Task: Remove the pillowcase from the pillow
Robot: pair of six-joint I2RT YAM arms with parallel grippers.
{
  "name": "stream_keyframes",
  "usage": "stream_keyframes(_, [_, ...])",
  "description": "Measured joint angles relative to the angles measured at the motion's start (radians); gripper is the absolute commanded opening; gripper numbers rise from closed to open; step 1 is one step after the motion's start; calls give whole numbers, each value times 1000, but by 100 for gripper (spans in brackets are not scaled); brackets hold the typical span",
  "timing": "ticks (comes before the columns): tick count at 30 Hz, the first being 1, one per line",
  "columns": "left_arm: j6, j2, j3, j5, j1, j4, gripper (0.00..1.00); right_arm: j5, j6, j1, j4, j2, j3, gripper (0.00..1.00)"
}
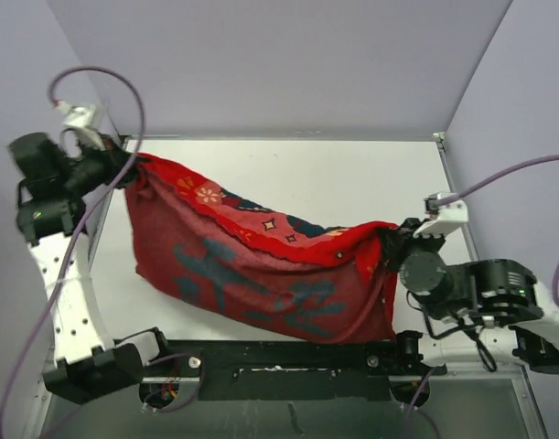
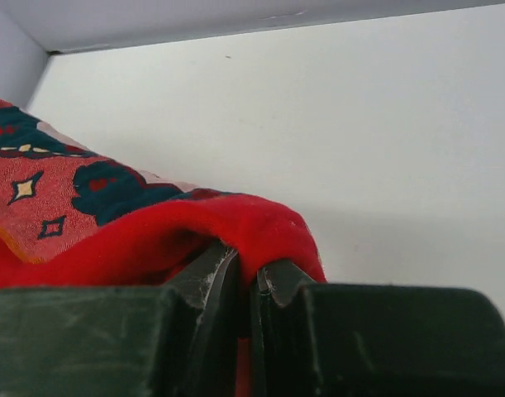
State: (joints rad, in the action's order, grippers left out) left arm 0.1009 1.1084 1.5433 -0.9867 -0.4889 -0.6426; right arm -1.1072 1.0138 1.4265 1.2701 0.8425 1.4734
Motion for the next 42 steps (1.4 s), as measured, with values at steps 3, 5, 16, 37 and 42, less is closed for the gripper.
stream_keyframes(3, [-87, 106, -93, 212, 230, -11, 0, -4, -117, -115, -77, 47, -76, 0])
stream_keyframes(5, [-111, 197, -149, 298, 277, -11, 0, 134, -240, -402, -223, 93, -158, 0])
stream_keyframes(16, [-198, 561, 19, 503, 342, 21, 22, 1118, -473, -1425, -589, 680, -189, 24])
stream_keyframes(37, [-312, 767, 206, 217, 29, -145, 98, 897, -686, -1100, -575, 869, 282, 99])
stream_keyframes(42, [-331, 767, 17, 109, 35, -235, 98, 932, -774, -847, -579, 1008, 441, 99])
